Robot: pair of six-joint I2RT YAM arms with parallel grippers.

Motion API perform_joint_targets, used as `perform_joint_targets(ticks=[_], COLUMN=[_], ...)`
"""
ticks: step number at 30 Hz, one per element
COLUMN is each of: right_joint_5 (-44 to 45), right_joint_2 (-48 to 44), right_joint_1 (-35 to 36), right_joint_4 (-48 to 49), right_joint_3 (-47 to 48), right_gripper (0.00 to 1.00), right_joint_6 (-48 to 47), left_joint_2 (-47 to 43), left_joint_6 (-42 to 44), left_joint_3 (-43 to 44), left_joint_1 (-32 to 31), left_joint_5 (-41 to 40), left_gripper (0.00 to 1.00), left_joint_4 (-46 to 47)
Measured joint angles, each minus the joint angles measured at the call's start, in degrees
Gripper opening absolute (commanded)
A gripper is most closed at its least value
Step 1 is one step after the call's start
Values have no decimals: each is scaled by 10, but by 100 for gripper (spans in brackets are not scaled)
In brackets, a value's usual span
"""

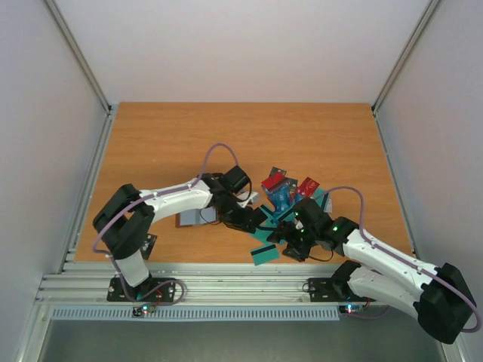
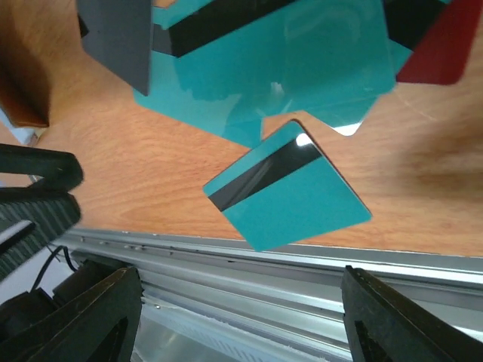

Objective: Put the credit cards into the card holder

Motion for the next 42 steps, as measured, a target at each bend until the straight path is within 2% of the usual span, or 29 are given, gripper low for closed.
perform_joint_targets(ticks=[4,10,15,19,23,29,32,36,42], right_joint_5=[9,0,-20,-30,-26,-8,-1,6,18], right_joint_2=[-17,16,52,60,51,25,8,17,58], right_joint_1=[14,26,38,38,46,71,83,87,89], right_joint_4=[18,113,203,238,219,90,64,76,145], right_joint_3=[-28,-94,-105,-117,-111,-73,-70,-82,-105], right_gripper=[73,71,71,69,68,68,68,66,61], right_joint_6=[40,85,110,127,134,129,130,131,130], left_joint_2=[41,98,117,116,107,100,97,96,96], left_joint_6=[8,3,-7,-7,-14,-33,-40,-52,-59], left_joint_3=[11,11,11,2,-18,-45,-54,-64,-70], left_joint_1=[-31,-60,-67,-63,-62,-69,-69,-69,-69], left_joint_5=[12,18,28,35,41,59,64,73,81], left_gripper=[28,28,28,28,28,28,28,28,28], left_joint_4=[19,49,71,80,107,156,172,191,204])
